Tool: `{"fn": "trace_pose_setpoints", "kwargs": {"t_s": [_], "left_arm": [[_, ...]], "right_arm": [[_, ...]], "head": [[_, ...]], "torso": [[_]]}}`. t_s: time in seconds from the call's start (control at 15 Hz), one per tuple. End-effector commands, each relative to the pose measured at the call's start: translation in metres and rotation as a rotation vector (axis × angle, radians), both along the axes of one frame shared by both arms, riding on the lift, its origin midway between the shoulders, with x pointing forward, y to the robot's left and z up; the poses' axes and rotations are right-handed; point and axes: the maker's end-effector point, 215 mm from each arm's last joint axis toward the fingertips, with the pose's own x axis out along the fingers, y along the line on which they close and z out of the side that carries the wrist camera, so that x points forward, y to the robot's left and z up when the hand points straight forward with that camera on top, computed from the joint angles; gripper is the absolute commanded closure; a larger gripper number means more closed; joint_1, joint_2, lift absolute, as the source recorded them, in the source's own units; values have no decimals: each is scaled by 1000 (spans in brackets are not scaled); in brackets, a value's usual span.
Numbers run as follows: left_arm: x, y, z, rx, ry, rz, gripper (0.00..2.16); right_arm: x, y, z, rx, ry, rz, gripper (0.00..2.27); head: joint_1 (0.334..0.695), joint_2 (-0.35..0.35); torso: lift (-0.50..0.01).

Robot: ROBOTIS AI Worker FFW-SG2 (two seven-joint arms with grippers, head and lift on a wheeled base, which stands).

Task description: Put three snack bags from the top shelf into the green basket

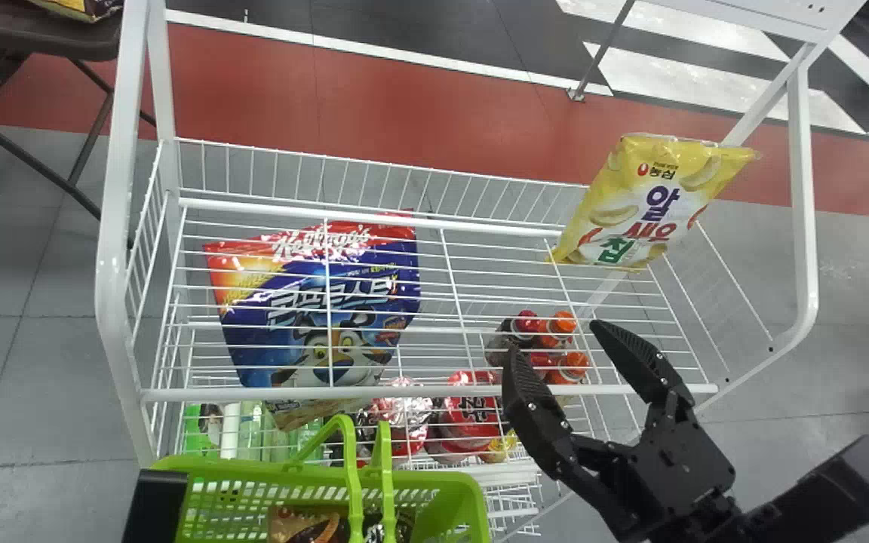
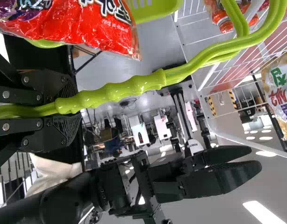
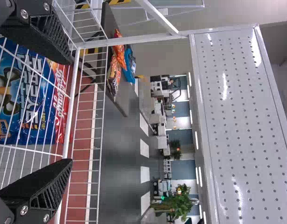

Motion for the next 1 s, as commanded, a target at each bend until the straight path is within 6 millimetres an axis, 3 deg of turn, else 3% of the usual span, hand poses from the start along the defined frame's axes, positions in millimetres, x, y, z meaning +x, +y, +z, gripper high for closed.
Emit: {"fn": "trace_pose_setpoints", "kwargs": {"t_s": [0.0,0.93], "left_arm": [[-4,0,4,-10,3,3,2145],[-7,0,10,-12,-9,5,2145]], "right_arm": [[-1,-2,-1,1,3,-8,63],[1,-9,-1,0,4,-42,66]], "head": [[695,-350],[695,-350]], "torso": [[-50],[-50]]}}
